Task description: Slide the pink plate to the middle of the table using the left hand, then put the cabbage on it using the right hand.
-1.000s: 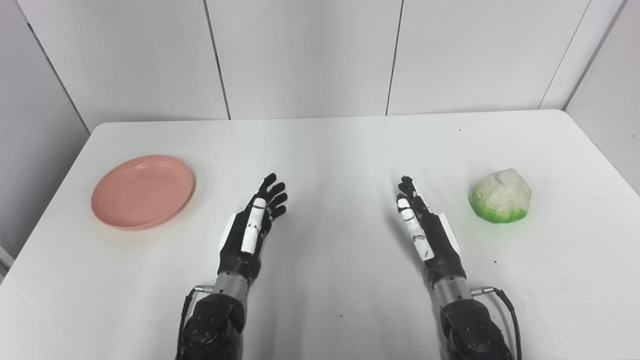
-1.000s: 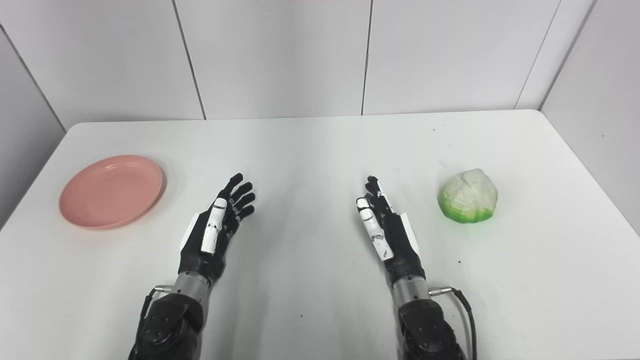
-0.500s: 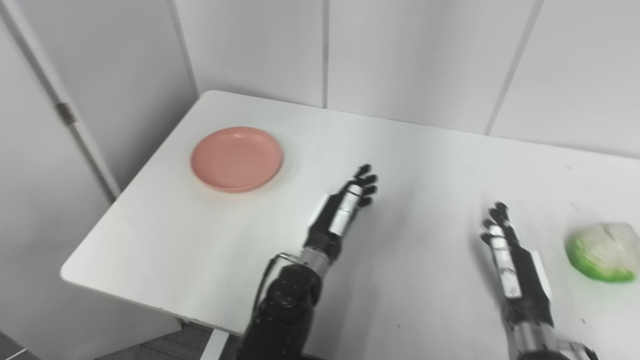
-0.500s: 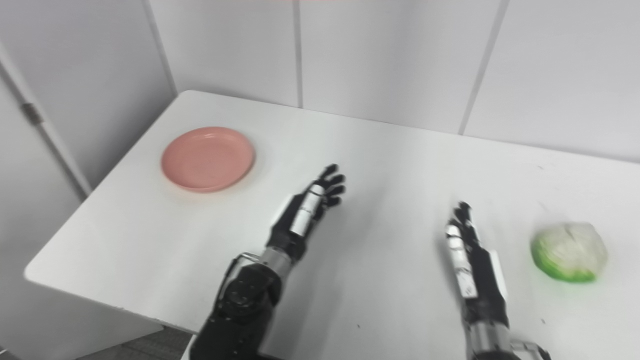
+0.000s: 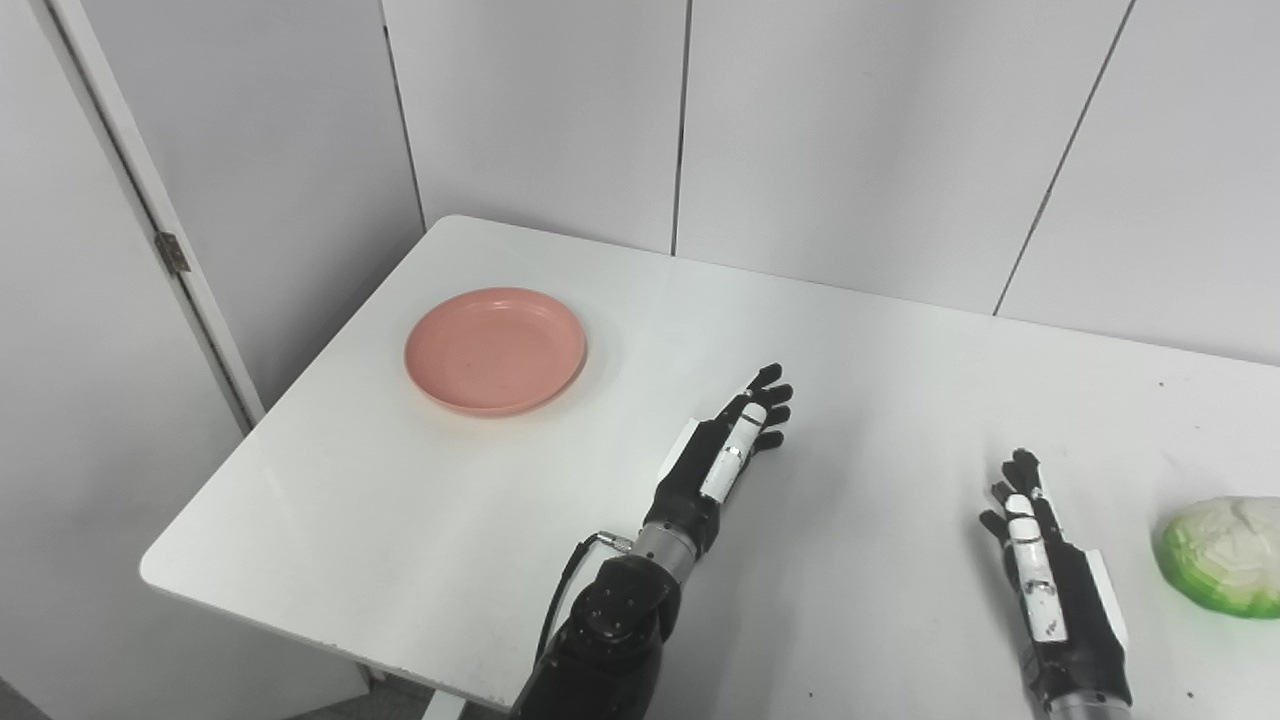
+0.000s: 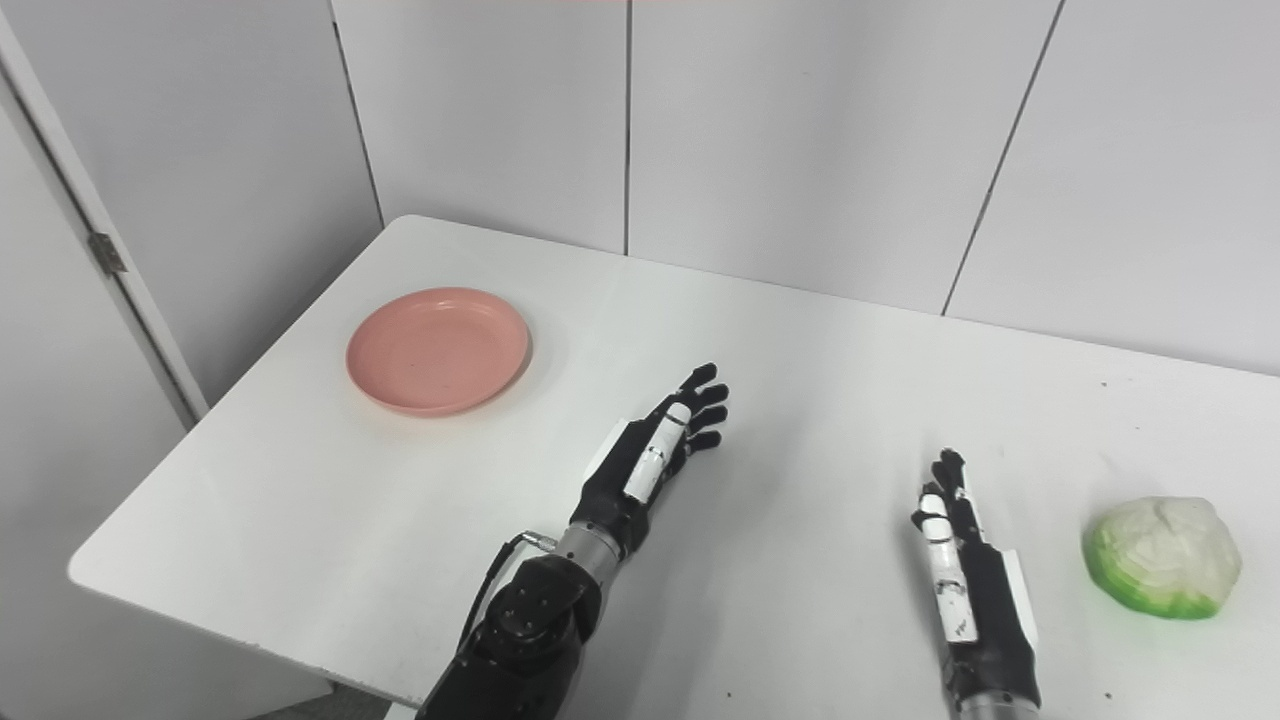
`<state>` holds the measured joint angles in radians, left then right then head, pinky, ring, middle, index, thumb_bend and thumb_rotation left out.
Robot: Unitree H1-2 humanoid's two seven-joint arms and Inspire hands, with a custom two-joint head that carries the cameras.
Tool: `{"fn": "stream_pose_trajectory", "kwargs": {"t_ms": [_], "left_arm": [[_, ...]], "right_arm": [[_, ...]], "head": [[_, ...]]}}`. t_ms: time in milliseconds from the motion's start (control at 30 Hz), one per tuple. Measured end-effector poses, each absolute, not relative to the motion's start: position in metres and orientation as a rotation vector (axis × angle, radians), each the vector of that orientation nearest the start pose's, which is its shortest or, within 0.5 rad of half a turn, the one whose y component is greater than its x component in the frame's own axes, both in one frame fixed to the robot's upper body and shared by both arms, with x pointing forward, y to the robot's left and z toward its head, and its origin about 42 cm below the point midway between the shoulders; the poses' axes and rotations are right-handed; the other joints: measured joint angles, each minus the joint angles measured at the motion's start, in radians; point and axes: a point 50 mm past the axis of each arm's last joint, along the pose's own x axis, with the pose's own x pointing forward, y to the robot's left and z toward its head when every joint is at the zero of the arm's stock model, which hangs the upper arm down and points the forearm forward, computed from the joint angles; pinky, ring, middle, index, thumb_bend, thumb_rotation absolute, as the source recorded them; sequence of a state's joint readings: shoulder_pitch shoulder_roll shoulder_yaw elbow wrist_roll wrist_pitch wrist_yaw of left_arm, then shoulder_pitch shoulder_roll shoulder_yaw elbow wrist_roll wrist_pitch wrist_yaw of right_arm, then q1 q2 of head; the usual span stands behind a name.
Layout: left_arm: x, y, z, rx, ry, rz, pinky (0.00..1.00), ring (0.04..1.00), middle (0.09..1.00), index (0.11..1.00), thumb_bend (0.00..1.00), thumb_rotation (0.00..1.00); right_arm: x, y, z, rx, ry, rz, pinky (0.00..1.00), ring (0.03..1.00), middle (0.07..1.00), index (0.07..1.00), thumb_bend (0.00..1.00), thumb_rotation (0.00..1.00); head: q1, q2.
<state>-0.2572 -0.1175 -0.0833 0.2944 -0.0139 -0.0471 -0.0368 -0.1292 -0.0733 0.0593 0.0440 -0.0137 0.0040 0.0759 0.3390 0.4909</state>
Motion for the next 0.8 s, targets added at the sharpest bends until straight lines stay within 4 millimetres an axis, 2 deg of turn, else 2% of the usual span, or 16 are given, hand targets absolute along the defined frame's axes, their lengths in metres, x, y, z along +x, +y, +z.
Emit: {"fn": "stream_pose_trajectory", "kwargs": {"t_ms": [300,800], "left_arm": [[0.358,0.117,0.104,-0.103,-0.009,-0.206,0.91,0.921,0.937,0.923,0.41,1.00],[0.349,0.129,0.122,-0.107,-0.045,-0.180,0.91,0.918,0.930,0.919,0.46,1.00]], "right_arm": [[0.329,-0.204,0.120,-0.094,-0.078,0.164,1.00,0.988,0.995,1.000,0.12,1.00],[0.331,-0.202,0.123,-0.092,-0.086,0.167,1.00,0.988,0.997,1.000,0.11,1.00]], "head": [[0.003,-0.003],[0.018,0.008]]}}
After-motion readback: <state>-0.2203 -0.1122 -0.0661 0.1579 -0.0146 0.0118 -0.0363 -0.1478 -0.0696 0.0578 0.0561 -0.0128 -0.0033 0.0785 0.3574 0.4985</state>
